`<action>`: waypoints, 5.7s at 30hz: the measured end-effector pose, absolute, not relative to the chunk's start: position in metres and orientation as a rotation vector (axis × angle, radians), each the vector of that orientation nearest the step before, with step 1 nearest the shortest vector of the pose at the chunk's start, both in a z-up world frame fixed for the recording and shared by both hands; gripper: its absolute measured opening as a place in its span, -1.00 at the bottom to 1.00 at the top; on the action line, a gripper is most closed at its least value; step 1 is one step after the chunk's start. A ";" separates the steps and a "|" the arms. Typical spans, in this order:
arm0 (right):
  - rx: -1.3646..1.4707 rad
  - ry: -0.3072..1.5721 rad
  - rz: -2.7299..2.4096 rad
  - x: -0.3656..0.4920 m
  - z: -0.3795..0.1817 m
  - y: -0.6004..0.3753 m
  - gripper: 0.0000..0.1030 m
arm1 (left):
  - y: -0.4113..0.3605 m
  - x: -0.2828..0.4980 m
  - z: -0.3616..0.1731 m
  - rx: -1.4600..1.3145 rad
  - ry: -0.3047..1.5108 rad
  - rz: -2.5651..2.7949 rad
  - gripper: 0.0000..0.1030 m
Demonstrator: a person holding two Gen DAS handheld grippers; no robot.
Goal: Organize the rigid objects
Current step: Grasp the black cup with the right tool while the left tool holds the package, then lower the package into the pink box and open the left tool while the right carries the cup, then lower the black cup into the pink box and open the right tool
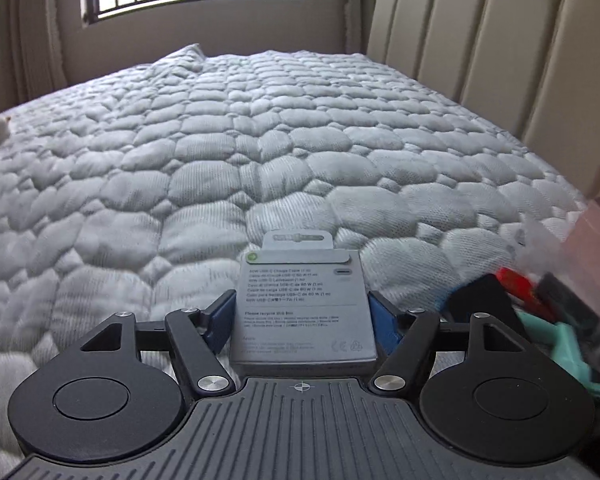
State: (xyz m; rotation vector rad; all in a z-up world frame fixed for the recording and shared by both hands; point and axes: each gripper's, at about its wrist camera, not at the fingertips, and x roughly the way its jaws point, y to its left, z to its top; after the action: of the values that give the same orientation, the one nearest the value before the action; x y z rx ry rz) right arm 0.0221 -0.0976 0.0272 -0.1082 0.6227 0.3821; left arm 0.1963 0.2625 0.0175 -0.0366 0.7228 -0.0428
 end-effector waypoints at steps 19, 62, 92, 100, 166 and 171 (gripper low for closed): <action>-0.166 0.781 0.410 0.167 0.067 0.050 0.08 | 0.246 -0.046 0.029 -0.379 0.666 -0.167 0.44; -0.212 0.711 0.575 -0.026 0.051 -0.017 0.52 | 0.188 -0.093 0.047 -0.322 0.813 -0.096 0.44; -0.041 0.761 0.720 -0.020 0.044 -0.017 0.64 | 0.199 -0.093 0.035 -0.357 0.837 -0.073 0.44; -0.159 0.668 0.665 -0.038 0.063 -0.016 0.64 | 0.199 -0.091 0.031 -0.360 0.838 -0.079 0.44; -0.096 0.448 0.108 0.055 0.133 -0.163 0.06 | 0.115 -0.001 0.044 -0.287 0.686 -0.196 0.39; -0.031 0.519 0.102 0.084 0.126 -0.158 0.56 | 0.138 -0.005 0.041 -0.302 0.673 -0.136 0.39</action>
State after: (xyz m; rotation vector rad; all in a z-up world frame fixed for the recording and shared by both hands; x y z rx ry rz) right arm 0.0837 -0.1578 0.1265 -0.0308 0.5189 0.1024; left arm -0.0047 0.1377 0.0409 -0.3016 0.6733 -0.1362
